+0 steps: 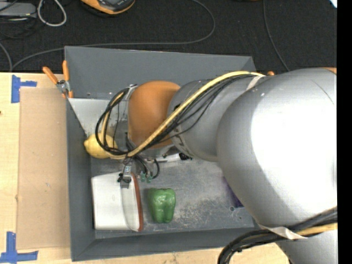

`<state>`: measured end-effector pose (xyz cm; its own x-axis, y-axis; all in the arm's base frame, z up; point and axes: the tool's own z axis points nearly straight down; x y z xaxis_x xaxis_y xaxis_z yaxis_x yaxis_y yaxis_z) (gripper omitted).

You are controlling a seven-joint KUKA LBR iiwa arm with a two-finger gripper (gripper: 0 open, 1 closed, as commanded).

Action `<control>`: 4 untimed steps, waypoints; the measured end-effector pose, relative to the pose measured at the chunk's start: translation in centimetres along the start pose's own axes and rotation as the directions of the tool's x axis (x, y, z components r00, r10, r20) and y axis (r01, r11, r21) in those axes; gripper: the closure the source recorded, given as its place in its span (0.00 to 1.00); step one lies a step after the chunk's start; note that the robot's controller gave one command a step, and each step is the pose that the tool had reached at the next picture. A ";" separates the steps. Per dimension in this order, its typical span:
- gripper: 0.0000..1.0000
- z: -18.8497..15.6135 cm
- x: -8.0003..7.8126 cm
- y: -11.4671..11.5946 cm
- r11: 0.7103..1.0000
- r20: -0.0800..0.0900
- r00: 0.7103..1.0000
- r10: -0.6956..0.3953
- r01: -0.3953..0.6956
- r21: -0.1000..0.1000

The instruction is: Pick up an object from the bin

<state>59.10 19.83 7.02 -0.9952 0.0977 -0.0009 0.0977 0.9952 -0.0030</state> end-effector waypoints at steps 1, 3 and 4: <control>1.00 0.0 0.0 0.0 1.000 0.000 1.000 0.000 0.000 0.000; 1.00 0.0 0.0 0.0 1.000 0.000 1.000 0.000 0.000 0.000; 1.00 0.0 0.0 0.0 1.000 0.000 1.000 0.000 0.000 0.000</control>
Offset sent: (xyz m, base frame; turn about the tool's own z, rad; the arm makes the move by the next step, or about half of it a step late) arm 0.0000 0.0000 0.0000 0.0000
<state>59.10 19.83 7.02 -0.9953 0.0973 -0.0011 0.0973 0.9953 -0.0032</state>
